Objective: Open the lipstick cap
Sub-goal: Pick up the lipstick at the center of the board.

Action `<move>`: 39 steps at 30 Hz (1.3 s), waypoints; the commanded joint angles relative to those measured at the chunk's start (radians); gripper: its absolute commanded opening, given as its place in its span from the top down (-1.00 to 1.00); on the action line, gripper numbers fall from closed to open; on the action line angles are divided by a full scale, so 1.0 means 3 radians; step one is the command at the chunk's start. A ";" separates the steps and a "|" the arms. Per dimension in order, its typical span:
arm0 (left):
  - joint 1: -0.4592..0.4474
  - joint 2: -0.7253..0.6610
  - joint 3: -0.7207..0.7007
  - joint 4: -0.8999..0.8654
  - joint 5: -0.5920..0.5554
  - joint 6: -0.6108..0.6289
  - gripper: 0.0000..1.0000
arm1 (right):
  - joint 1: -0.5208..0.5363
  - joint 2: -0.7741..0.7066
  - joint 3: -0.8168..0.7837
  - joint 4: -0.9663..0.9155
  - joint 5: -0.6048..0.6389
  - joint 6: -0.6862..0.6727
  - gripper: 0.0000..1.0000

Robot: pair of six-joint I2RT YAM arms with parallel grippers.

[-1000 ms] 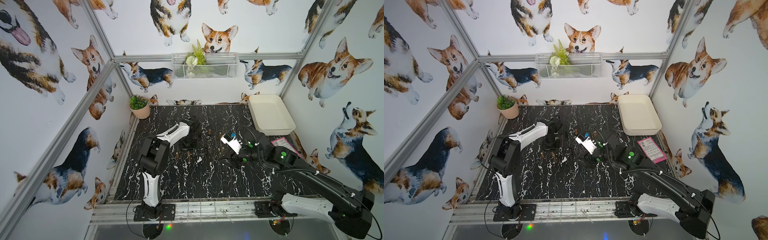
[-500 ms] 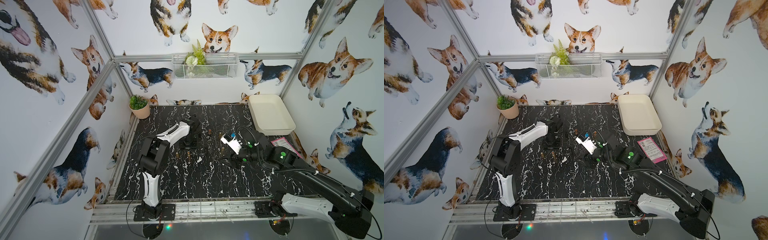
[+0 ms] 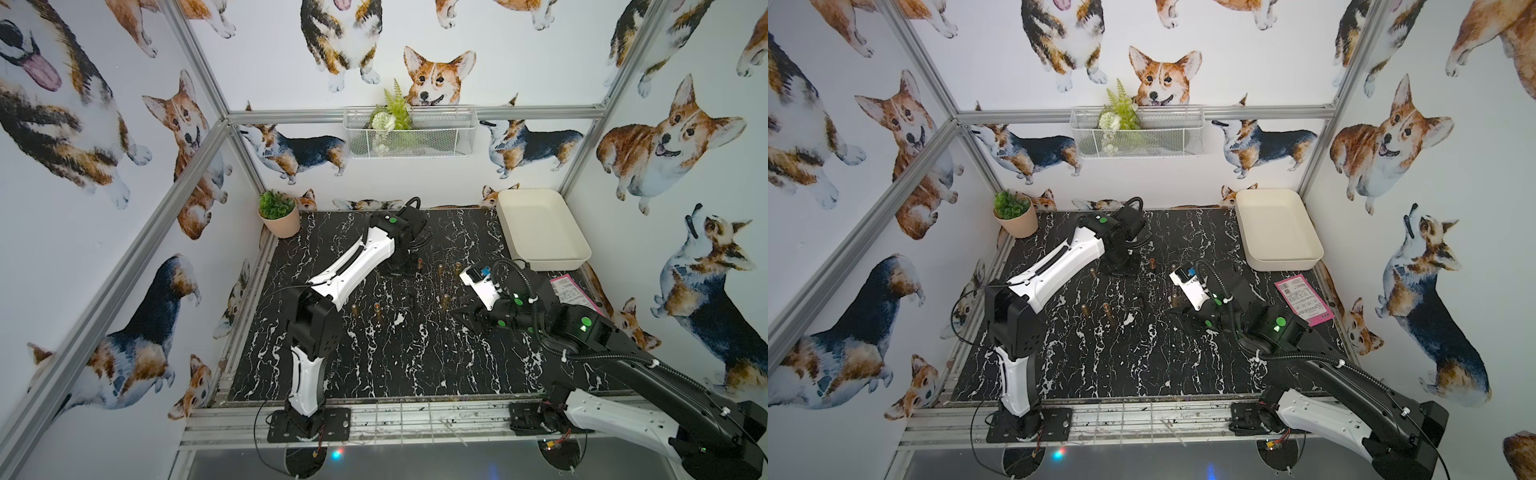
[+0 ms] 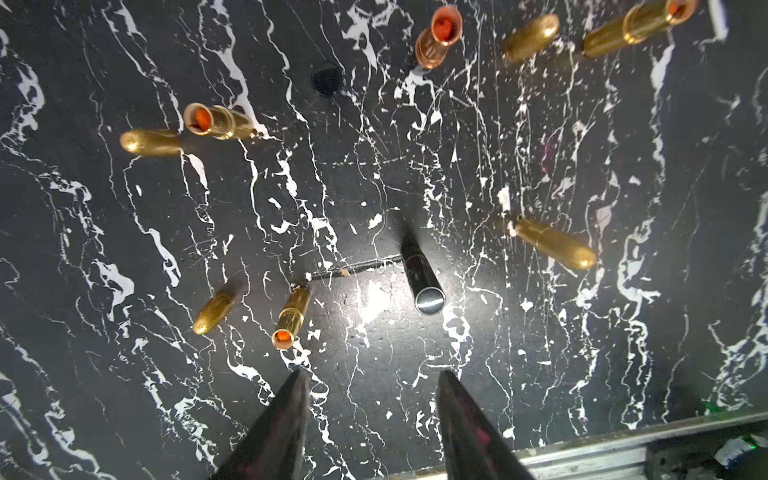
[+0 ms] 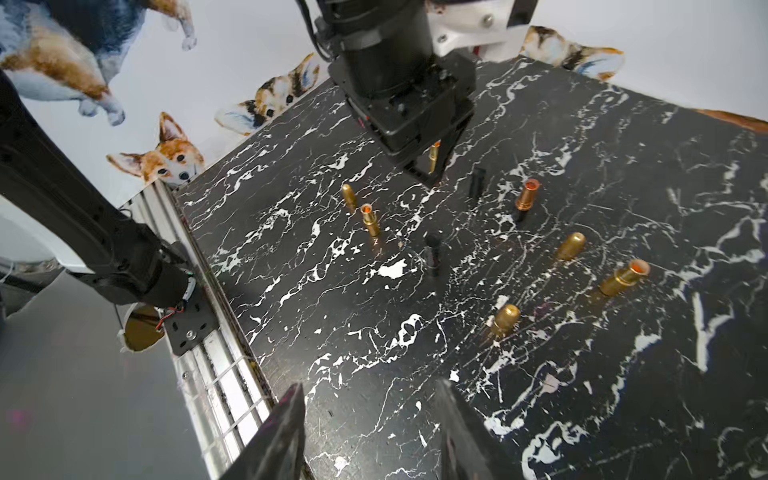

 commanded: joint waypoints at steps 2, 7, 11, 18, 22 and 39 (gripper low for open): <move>-0.0091 0.0286 0.0108 -0.0098 0.0046 -0.0023 -0.04 | -0.0102 -0.0311 -0.0059 -0.0192 0.0426 0.0291 -0.05; -0.0142 0.0419 -0.0081 0.0148 0.0133 -0.0038 -0.03 | -0.0254 -0.0582 -0.0137 -0.0357 0.0520 0.0362 -0.06; -0.0174 0.0484 -0.0158 0.0230 0.0168 -0.0044 -0.03 | -0.0296 -0.0574 -0.0188 -0.0375 0.0485 0.0383 -0.06; -0.0187 0.0595 -0.0129 0.0251 0.0125 -0.0021 0.00 | -0.0292 -0.0486 -0.0192 -0.0236 0.0415 0.0404 -0.06; -0.0185 0.0696 -0.0061 0.0173 0.0104 -0.0016 0.04 | -0.0291 -0.0505 -0.0193 -0.0203 0.0417 0.0379 -0.06; -0.0188 0.0710 -0.0079 0.0092 0.0042 -0.0017 0.57 | -0.0293 -0.0452 -0.0261 -0.0148 0.0383 0.0349 -0.06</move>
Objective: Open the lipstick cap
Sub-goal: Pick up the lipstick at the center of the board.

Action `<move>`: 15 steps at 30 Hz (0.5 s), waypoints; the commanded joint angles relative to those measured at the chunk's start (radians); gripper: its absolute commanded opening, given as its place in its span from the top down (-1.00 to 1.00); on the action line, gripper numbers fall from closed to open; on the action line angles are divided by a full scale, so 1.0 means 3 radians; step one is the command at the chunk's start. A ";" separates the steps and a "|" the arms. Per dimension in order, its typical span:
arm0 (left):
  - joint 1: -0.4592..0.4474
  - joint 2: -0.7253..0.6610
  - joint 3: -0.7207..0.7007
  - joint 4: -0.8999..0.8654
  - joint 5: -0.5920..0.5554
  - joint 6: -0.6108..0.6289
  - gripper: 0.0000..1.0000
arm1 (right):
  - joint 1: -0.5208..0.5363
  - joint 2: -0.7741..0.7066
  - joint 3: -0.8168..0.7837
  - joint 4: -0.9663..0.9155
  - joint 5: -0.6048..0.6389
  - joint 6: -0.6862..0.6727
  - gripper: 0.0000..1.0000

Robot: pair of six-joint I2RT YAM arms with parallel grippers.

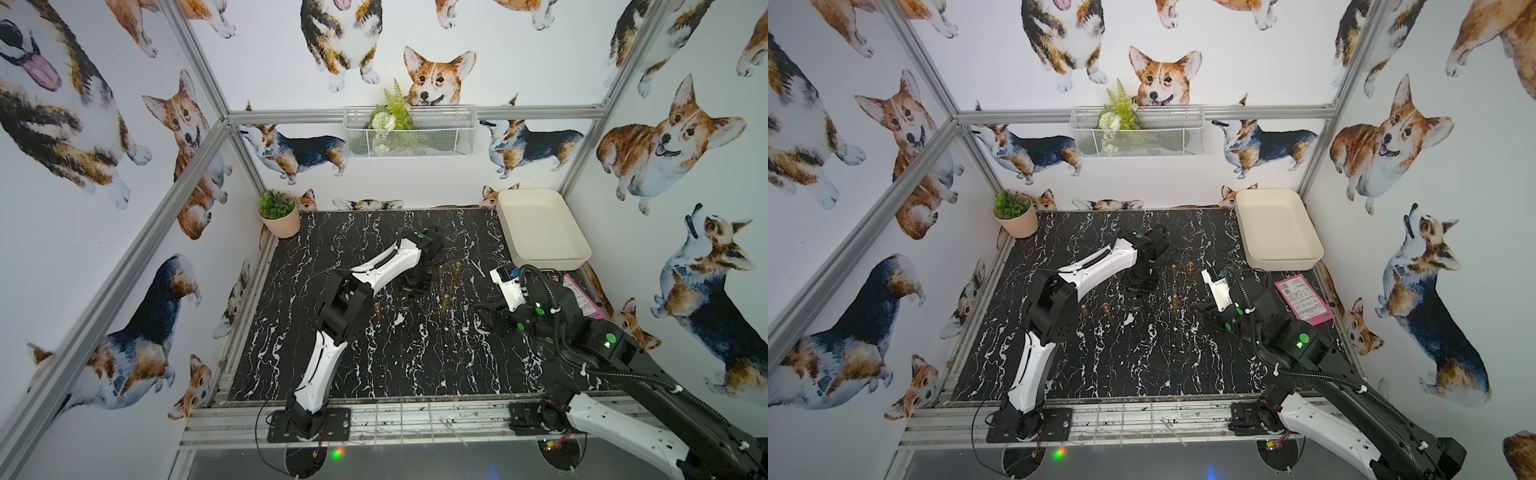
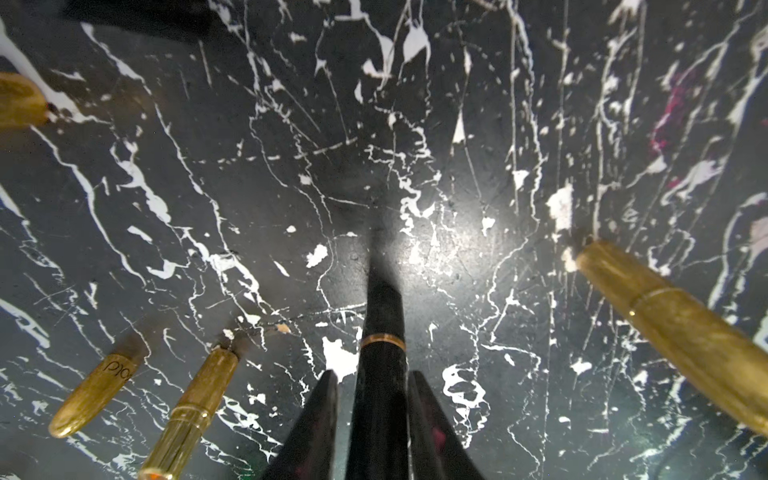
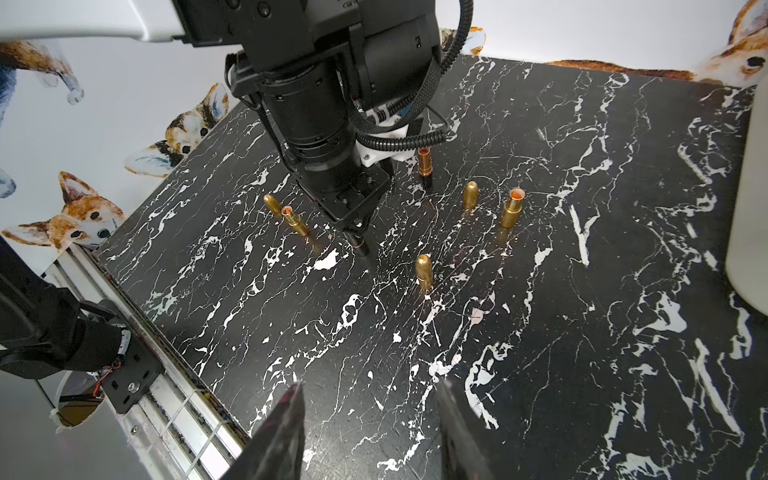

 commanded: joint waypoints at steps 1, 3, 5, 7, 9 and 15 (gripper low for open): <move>0.0001 -0.0020 0.0004 -0.0103 -0.0040 -0.0003 0.64 | 0.0002 0.0011 -0.0010 0.0122 -0.0020 -0.0007 -0.06; -0.0001 -0.0021 0.0014 -0.0116 -0.0051 0.0004 0.84 | 0.0001 0.0015 -0.0012 0.0118 -0.0020 -0.0010 -0.06; 0.0001 -0.0015 0.0022 -0.0133 -0.0035 0.0016 0.87 | 0.0000 0.0015 -0.0015 0.0119 -0.0027 -0.0009 -0.06; -0.0002 -0.0015 0.0027 -0.0157 -0.0040 0.0021 0.94 | 0.0000 0.0019 -0.0018 0.0112 -0.0029 -0.0017 -0.06; 0.0000 -0.0023 0.0031 -0.0169 -0.0043 0.0033 0.95 | 0.0002 0.0020 -0.0020 0.0107 -0.0034 -0.0021 -0.06; 0.0007 -0.0018 0.0068 -0.0191 -0.0075 0.0062 0.97 | 0.0003 0.0041 -0.0043 0.0126 -0.0058 -0.0025 -0.06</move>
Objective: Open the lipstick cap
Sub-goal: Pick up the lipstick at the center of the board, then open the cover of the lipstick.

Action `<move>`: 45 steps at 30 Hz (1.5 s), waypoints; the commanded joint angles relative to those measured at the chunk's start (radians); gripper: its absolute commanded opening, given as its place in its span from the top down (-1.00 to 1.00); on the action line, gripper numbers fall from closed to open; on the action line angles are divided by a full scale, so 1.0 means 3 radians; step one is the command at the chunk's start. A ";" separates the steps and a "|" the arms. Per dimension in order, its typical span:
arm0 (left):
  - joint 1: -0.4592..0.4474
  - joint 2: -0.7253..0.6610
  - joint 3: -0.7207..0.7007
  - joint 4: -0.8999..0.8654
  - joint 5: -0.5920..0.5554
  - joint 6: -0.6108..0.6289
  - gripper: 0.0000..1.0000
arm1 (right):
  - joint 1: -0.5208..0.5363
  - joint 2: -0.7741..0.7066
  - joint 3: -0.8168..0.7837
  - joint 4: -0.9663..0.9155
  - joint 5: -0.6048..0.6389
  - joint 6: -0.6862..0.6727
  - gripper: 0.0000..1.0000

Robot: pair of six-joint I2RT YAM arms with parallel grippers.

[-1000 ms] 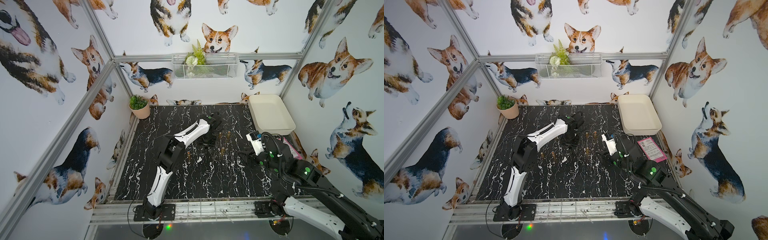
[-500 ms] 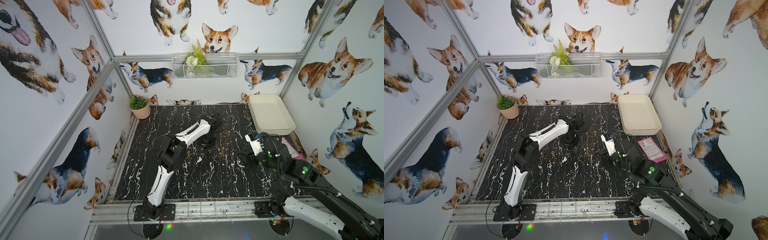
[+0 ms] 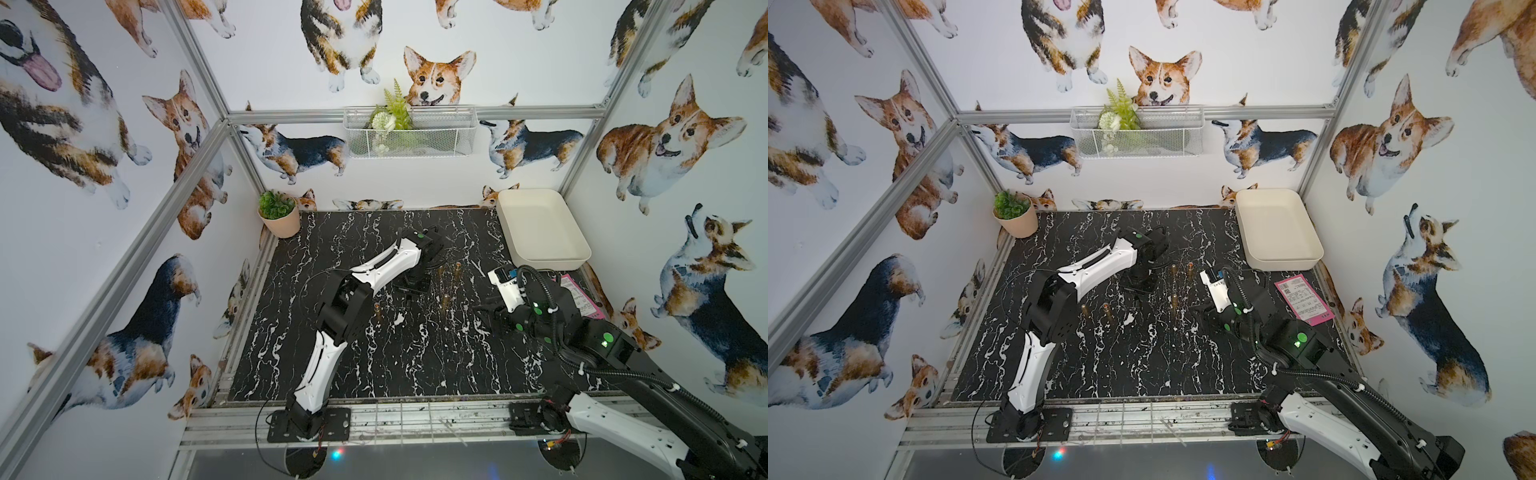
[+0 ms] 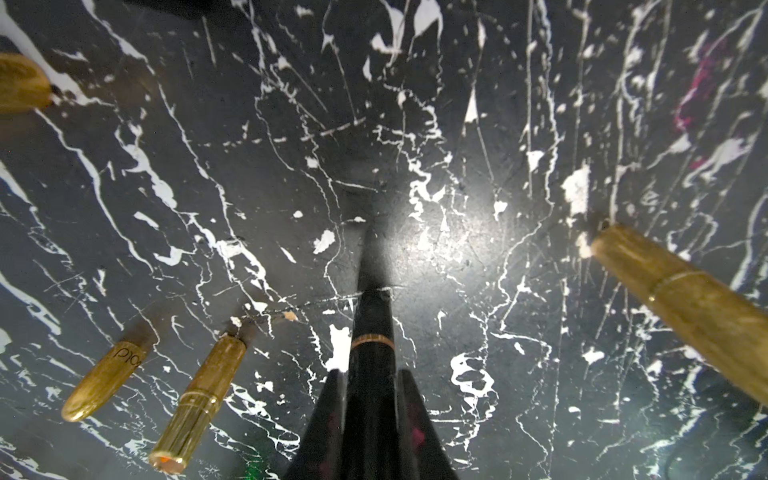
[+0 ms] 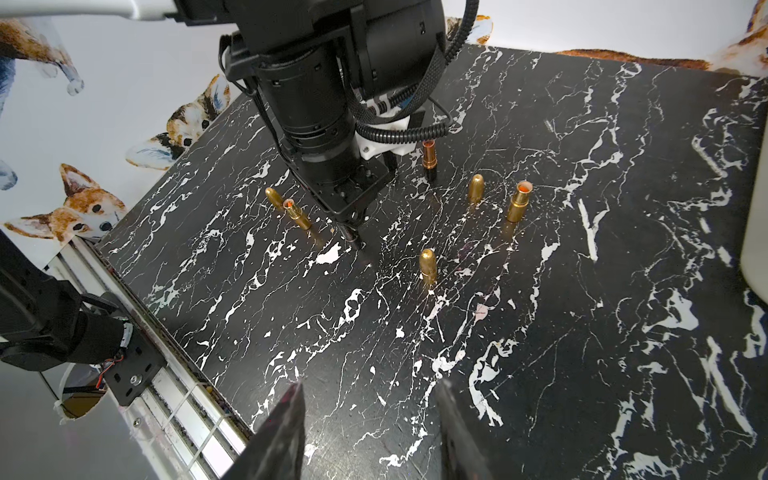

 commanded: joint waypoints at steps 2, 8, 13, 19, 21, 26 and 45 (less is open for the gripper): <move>0.0008 0.0017 0.0088 -0.0096 -0.0037 0.0045 0.97 | 0.0004 0.0027 -0.0003 0.0124 -0.0016 -0.0020 -0.06; 0.0011 0.0018 0.0151 -0.0142 0.0045 0.0076 1.00 | 0.0004 0.0043 -0.0014 0.0124 -0.0046 -0.0030 -0.06; 0.0036 -0.0075 0.0178 -0.0195 0.0248 0.0095 1.00 | 0.0005 0.0089 -0.0045 0.0140 -0.0223 -0.0030 -0.06; 0.0054 -0.0190 0.0434 -0.0452 0.0741 0.0156 0.98 | 0.0005 0.0167 -0.0135 0.0245 -0.0487 -0.0025 -0.05; 0.0052 -0.0262 0.0485 -0.0519 0.0887 0.0165 0.98 | 0.0003 0.0222 -0.0131 0.0270 -0.0582 -0.0036 -0.04; 0.0034 -0.0443 0.0584 -0.0709 0.1257 0.0158 0.98 | 0.0103 0.0407 -0.0129 0.0402 -0.0856 -0.0101 -0.05; -0.0081 -0.1191 0.0373 -0.1080 0.2165 -0.0046 0.97 | 0.0201 0.0760 -0.0033 0.0909 -0.1127 -0.0484 -0.07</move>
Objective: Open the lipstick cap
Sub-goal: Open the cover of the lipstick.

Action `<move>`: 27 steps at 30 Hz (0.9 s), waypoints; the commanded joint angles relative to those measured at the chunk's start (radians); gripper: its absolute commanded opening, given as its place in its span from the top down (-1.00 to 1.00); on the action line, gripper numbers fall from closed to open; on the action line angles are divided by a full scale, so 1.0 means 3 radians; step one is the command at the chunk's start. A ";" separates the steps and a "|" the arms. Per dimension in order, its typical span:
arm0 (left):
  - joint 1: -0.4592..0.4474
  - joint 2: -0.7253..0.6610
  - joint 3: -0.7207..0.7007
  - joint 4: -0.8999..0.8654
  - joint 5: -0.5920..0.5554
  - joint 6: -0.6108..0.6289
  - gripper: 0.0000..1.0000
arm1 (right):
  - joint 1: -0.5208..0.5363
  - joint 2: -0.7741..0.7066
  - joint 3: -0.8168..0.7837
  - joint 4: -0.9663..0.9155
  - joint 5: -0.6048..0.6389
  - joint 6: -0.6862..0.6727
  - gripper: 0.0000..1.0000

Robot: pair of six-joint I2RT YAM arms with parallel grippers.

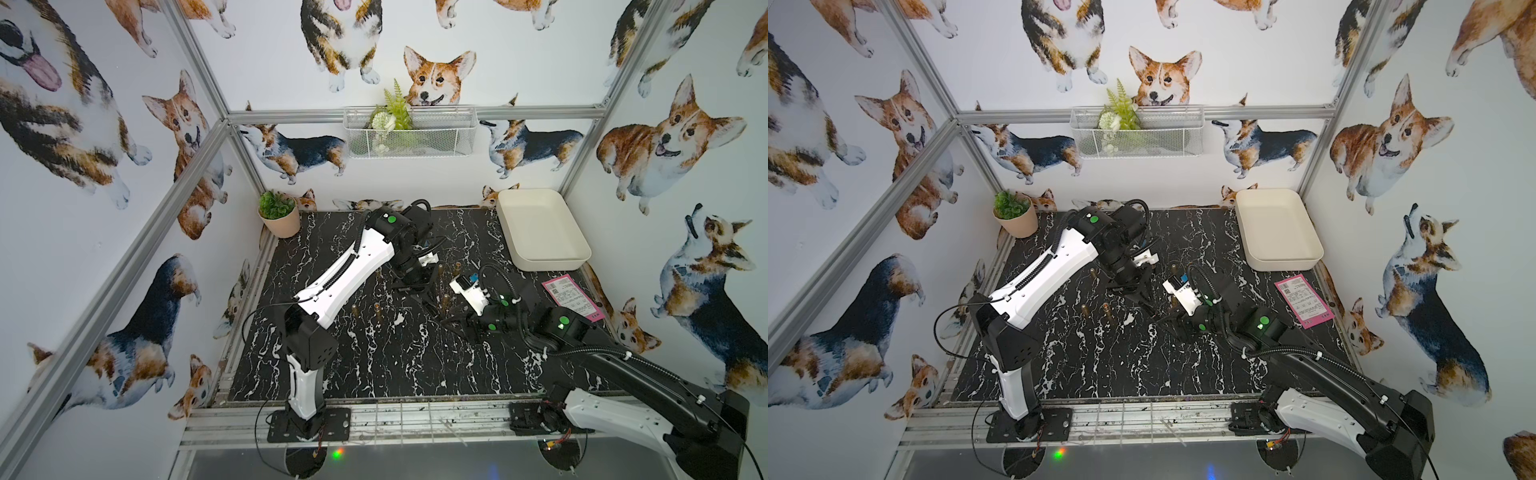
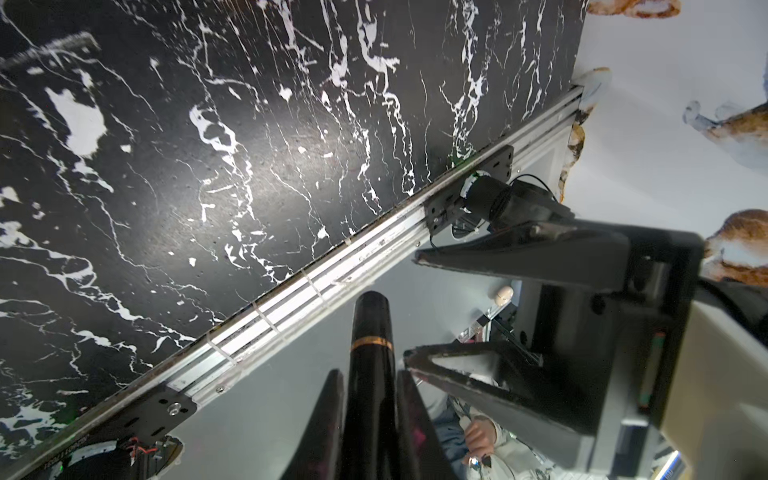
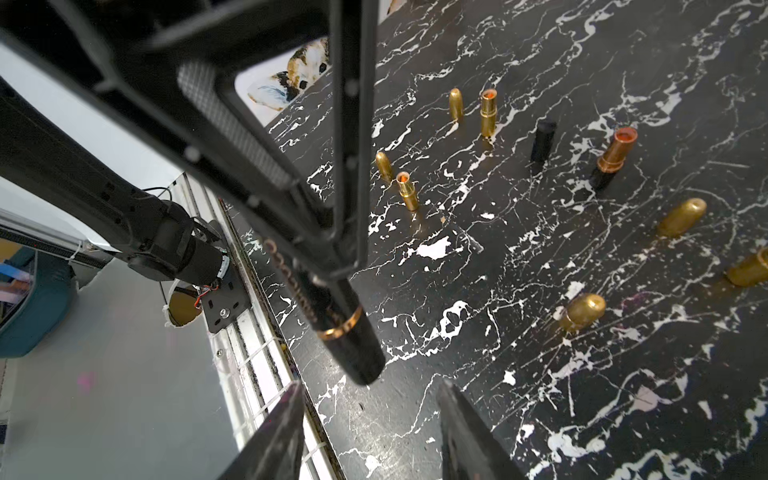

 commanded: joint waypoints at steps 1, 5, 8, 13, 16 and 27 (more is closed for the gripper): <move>-0.0017 -0.0059 0.0021 -0.0138 0.0142 -0.0043 0.97 | 0.0007 0.0075 0.0078 0.0155 -0.0124 -0.0163 -0.07; -0.0023 -0.0038 0.0114 -0.0219 0.0144 -0.0035 0.97 | 0.0027 0.0200 0.0153 0.0184 -0.0268 -0.0177 -0.05; -0.0029 -0.0025 0.0156 -0.0226 0.0171 -0.0047 0.97 | 0.0043 0.0262 0.0175 0.0158 -0.0276 -0.0202 -0.04; -0.0038 -0.0046 0.0097 -0.0278 0.0149 -0.0010 0.97 | 0.0052 0.0262 0.0157 0.0202 -0.0304 -0.0204 0.05; -0.0038 -0.0046 0.0083 -0.0285 0.0135 -0.0002 0.97 | 0.0053 0.0262 0.0166 0.0206 -0.0322 -0.0211 0.21; -0.0038 0.0045 0.0183 -0.0295 0.0132 0.0015 1.00 | 0.0090 0.0252 0.0168 0.0187 -0.0410 -0.0187 0.74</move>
